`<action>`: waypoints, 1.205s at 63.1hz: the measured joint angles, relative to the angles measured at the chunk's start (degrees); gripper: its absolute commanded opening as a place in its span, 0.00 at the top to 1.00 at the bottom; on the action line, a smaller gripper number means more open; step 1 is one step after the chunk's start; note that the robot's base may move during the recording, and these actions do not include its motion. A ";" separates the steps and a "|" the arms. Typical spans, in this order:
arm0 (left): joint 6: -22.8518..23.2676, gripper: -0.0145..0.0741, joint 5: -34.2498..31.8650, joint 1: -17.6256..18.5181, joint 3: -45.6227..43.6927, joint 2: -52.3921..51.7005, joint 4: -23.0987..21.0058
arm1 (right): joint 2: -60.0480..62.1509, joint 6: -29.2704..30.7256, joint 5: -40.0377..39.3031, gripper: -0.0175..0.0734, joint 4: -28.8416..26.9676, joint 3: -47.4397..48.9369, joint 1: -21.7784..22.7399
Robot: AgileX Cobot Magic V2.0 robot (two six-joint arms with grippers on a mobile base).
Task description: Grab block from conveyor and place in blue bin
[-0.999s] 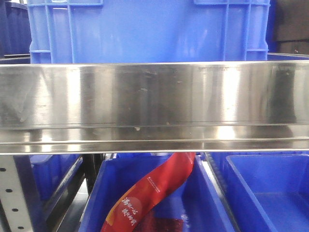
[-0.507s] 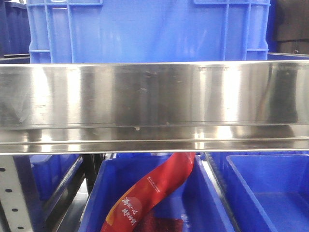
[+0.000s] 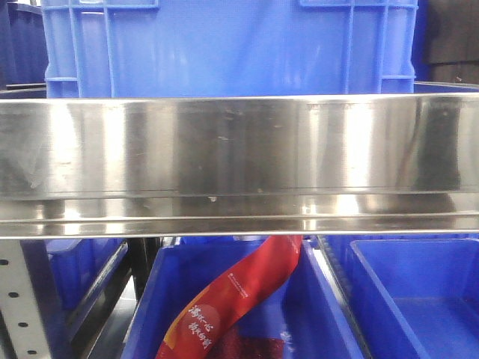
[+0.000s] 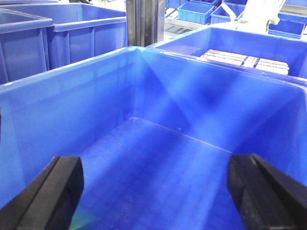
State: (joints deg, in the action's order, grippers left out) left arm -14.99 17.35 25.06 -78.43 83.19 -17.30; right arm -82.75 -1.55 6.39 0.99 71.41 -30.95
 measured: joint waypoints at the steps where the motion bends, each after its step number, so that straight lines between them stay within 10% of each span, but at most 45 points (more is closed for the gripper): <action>1: 0.00 0.30 0.00 0.00 0.00 0.00 0.00 | -0.01 0.00 0.00 0.28 0.00 0.00 0.00; 21: 0.00 0.96 0.25 0.00 -0.22 -3.27 0.00 | 5.76 0.00 -0.12 0.99 0.00 0.11 0.00; 48: -0.11 0.96 0.95 -2.08 1.92 -12.24 0.00 | 11.30 -0.87 0.77 0.99 -4.25 -0.05 1.38; 76: -0.11 0.96 -5.08 -11.22 29.21 -35.91 0.00 | 29.19 -0.87 -3.73 0.99 -4.25 -22.61 10.86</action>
State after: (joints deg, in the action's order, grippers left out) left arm -15.11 12.28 13.84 -49.22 47.28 -17.30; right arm -53.56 -2.42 2.66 -3.27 48.80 -20.09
